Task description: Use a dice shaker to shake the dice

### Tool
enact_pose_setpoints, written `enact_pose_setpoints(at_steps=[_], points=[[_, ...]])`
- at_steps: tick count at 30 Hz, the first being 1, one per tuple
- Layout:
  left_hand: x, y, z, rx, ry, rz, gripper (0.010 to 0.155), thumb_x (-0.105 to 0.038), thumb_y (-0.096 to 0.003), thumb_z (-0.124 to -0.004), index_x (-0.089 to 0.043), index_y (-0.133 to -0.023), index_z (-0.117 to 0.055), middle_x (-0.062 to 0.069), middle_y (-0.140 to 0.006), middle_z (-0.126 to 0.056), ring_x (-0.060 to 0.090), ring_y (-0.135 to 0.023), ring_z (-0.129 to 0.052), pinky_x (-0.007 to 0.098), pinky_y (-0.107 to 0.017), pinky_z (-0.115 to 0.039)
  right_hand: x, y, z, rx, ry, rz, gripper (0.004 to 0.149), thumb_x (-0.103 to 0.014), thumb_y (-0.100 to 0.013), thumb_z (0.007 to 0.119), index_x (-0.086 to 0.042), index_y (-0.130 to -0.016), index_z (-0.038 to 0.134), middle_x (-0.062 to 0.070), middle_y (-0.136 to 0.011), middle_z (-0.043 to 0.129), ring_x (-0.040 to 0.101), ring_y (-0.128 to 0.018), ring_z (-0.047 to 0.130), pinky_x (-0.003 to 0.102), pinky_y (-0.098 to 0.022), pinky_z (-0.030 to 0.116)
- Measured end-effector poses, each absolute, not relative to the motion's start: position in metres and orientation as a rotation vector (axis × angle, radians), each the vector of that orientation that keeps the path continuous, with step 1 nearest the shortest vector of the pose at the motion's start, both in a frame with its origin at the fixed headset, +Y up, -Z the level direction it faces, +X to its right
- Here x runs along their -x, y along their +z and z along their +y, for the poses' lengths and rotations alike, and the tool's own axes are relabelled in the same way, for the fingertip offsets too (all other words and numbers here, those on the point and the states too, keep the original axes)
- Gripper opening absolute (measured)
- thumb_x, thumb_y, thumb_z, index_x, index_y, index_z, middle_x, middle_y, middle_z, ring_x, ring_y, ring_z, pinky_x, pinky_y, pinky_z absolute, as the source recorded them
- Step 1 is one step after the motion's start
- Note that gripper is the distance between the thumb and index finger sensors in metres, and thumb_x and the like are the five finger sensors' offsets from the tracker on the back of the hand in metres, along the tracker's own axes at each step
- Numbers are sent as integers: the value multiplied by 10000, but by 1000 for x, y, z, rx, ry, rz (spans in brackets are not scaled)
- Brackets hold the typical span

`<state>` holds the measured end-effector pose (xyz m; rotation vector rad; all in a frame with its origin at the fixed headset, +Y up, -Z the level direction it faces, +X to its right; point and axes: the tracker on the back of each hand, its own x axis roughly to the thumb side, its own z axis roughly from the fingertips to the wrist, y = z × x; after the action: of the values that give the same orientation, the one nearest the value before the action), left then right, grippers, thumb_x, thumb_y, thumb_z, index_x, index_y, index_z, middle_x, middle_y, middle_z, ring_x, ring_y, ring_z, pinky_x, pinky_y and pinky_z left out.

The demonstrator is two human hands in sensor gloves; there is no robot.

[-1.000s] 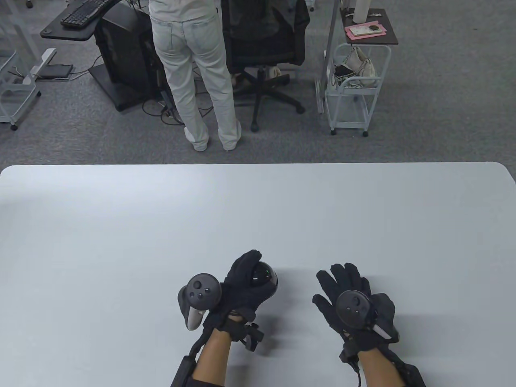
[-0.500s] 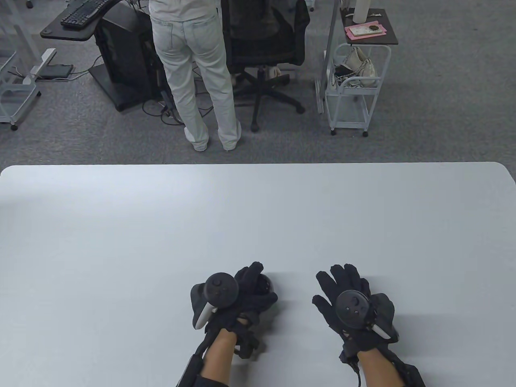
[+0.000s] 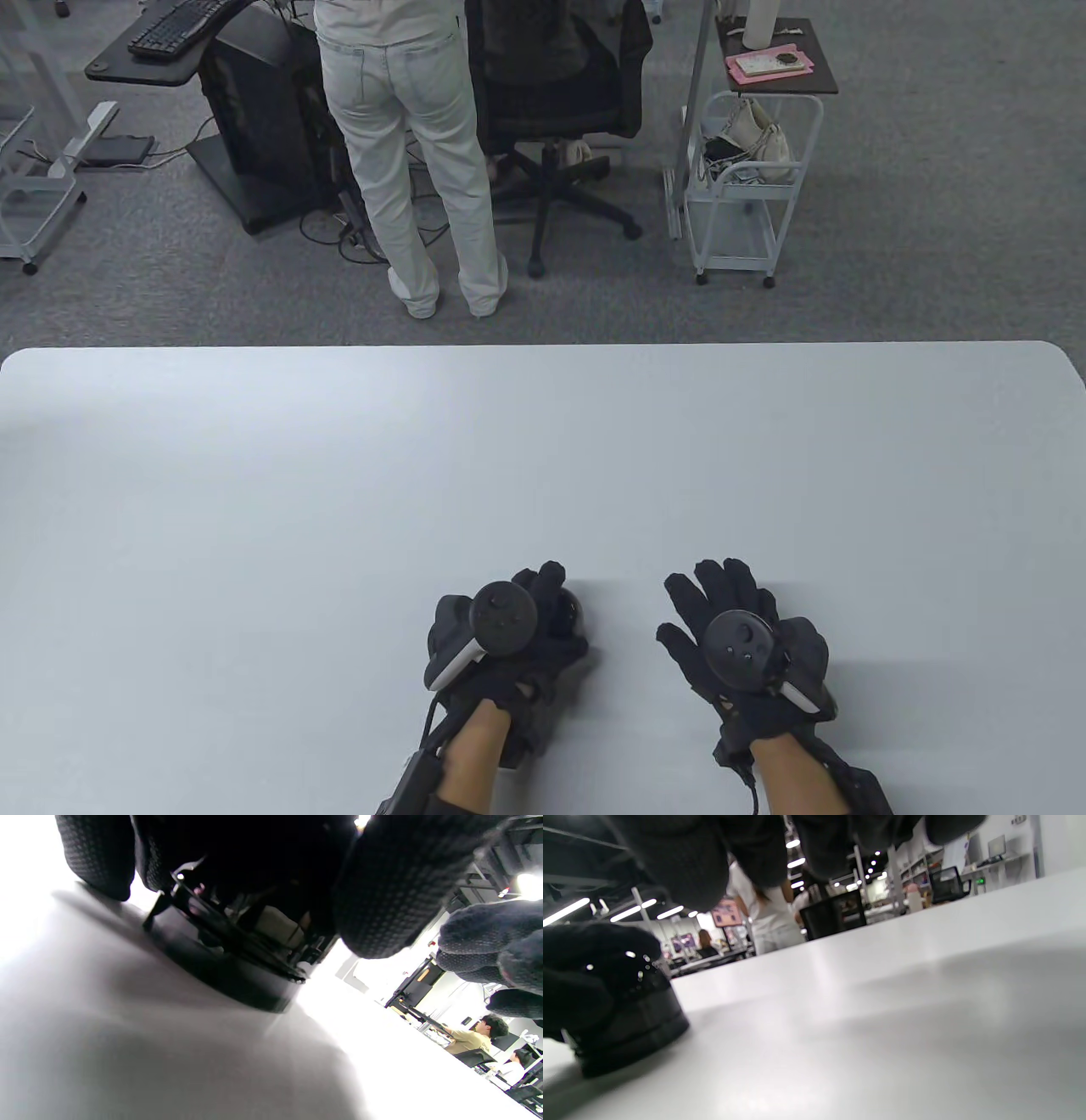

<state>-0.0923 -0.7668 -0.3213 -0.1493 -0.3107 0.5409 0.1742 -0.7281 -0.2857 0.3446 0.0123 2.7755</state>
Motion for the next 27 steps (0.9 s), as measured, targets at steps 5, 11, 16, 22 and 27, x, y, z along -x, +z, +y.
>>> enact_pose_setpoints(at_steps=[5,11,16,22,27], points=[[103,-319,-750,79,684,-313,914,-554,-456,-922,-287,-1119,-352,211,-1129,-527,488,-1010,-640,679,-643,-652,-176,-286,-727,-341,2759,1,591,-460,-590,752,-229,-1110,592,236,-1144,484,539,-1062,382,739,-700,458],[144,-314,-707,-131,854,-246,905,-561,-459,-922,-288,-1122,-370,206,-1132,-532,499,-1009,-619,680,-656,-627,-180,-286,-722,-339,2732,-25,592,-459,-590,754,-226,-1110,592,234,-1144,484,538,-1063,380,740,-701,455],[184,-322,-712,-24,668,-106,902,-554,-461,-928,-255,-1119,-390,233,-1110,-553,509,-960,-657,655,-648,-643,-180,-285,-720,-345,2726,-45,590,-458,-590,753,-224,-1109,595,234,-1144,484,538,-1063,379,740,-700,455],[218,-327,-749,96,554,-14,897,-553,-451,-937,-243,-1113,-419,245,-1095,-586,505,-917,-705,617,-632,-685,-176,-286,-723,-351,2752,-33,591,-461,-590,752,-228,-1110,593,235,-1144,485,540,-1062,382,740,-699,458],[222,-330,-764,129,484,6,892,-544,-460,-923,-230,-1114,-404,274,-1090,-559,517,-906,-722,614,-623,-700,-176,-286,-725,-347,2766,-18,590,-461,-591,751,-227,-1110,593,235,-1143,485,539,-1061,381,740,-699,458]])
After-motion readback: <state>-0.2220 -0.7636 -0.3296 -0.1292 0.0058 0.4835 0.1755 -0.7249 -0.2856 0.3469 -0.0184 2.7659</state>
